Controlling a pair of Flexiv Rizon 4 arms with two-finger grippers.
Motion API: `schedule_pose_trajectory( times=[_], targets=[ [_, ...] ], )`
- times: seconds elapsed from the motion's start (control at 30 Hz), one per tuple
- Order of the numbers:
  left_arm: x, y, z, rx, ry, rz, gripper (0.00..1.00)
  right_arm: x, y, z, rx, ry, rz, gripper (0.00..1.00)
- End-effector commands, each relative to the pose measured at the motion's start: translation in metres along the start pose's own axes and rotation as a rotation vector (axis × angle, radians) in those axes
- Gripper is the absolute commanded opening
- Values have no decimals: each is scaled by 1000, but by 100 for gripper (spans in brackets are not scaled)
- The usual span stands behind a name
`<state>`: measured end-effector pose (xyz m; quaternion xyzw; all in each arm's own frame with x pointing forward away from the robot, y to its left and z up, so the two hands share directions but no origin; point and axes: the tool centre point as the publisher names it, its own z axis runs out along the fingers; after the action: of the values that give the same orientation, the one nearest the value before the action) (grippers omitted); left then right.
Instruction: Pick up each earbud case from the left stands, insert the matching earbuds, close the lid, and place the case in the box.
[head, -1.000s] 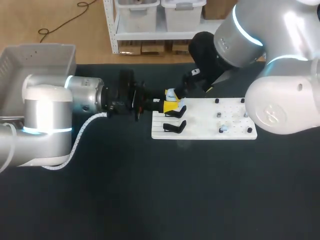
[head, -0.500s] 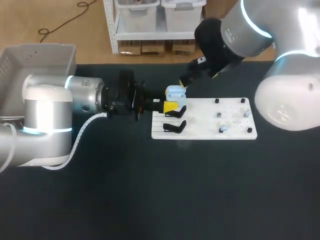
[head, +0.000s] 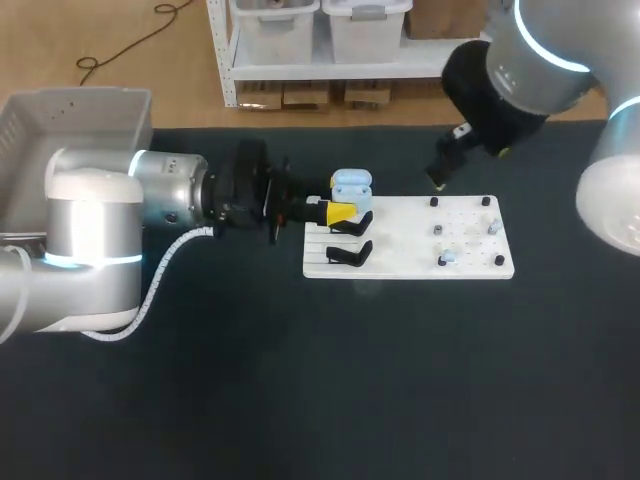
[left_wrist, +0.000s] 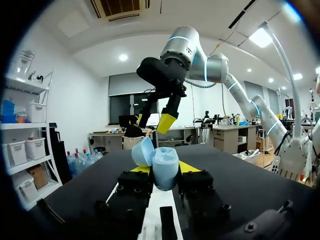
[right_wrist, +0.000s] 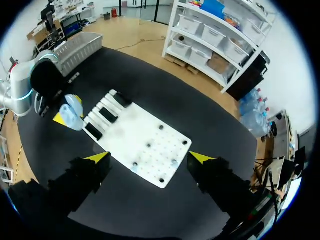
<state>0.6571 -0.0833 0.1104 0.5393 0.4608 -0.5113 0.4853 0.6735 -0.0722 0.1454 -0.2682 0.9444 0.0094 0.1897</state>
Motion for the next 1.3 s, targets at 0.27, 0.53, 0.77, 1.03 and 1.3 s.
schedule_pose_trajectory(
  times=[0.27,0.53,0.77,1.03,1.3],
  targets=[
    [-2,-2,-1,-5,11,22,0,24,-38,25,-7,134,18,100],
    [-2,-2,-1,-5,11,22,0,38,-46,52,12,250,25,100],
    [-2,-2,-1,-5,11,22,0,50,-51,75,51,324,53,100],
    [-2,-2,-1,-5,11,22,0,59,-57,92,100,351,113,78],
    [-2,-2,-1,-5,11,22,0,65,-56,100,115,366,144,47]
  ],
)
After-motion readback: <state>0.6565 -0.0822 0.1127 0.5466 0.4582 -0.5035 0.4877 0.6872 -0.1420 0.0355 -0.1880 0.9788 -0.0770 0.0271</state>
